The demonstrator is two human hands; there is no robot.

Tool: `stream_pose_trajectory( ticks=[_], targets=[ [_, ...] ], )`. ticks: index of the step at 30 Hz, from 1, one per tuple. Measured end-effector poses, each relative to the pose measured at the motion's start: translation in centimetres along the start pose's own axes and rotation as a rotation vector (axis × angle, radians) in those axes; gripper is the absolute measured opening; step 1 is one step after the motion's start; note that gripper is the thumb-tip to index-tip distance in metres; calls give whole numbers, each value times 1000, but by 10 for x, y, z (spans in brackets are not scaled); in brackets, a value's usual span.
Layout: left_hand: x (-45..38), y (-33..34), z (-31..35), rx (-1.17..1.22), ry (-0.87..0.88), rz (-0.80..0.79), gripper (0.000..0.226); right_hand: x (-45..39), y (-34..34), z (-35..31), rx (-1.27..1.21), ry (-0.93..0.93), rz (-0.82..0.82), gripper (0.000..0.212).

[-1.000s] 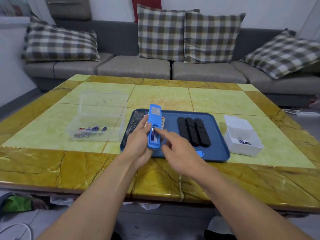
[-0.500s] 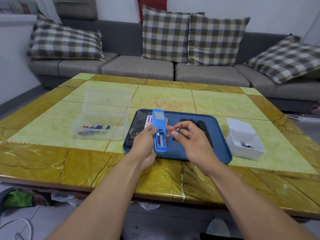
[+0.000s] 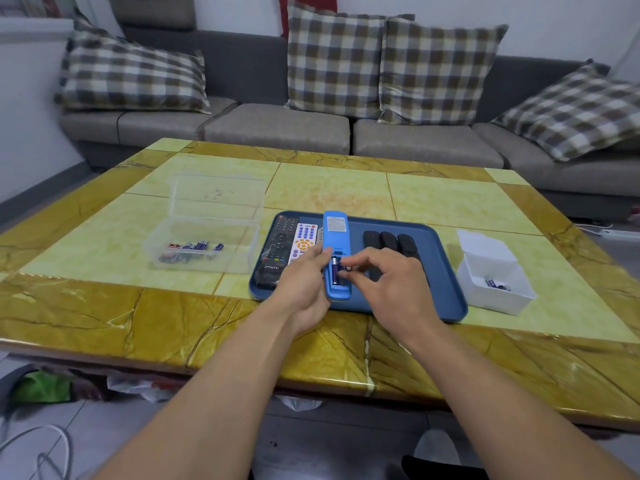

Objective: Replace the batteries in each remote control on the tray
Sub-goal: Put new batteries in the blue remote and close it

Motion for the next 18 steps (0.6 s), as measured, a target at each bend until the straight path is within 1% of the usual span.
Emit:
stream_pose_trajectory(
  ticks=[3, 4, 6, 9, 11, 14, 15, 17, 18],
  targets=[
    [2, -5, 1, 40, 10, 35, 24, -4, -1, -12, 134, -122, -30, 20],
    [2, -6, 2, 58, 12, 43, 27, -6, -4, -18, 168, -167, -26, 22],
    [2, -6, 1, 86, 13, 48, 35, -7, -6, -25, 192, -233, -32, 18],
    [3, -6, -1, 86, 20, 56, 34, -6, 1, -19, 147, -210, -139, 22],
    [2, -5, -1, 67, 41, 47, 34, -4, 4, -10, 44, -108, -152, 20],
    [4, 0, 2, 42, 67, 35, 35, 1, 4, 10, -207, 210, -68, 17],
    [4, 3, 2, 41, 71, 29, 35, 4, 4, 16, -261, 305, -48, 23],
    [4, 6, 1, 29, 91, 15, 35, 13, 8, 23, -374, 479, -59, 38],
    [5, 8, 1, 17, 102, 5, 35, 18, 12, 25, -449, 564, -76, 41]
  ],
)
Point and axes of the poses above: each hand's wrist, its own x-axis away from the middle knuckle, its own y-axis out of the palm, z = x × y, the point moved 8 cm from there along -x, towards the middle knuckle, and after that the axes turned 9 degrees about -y, right-handed, at the moved point
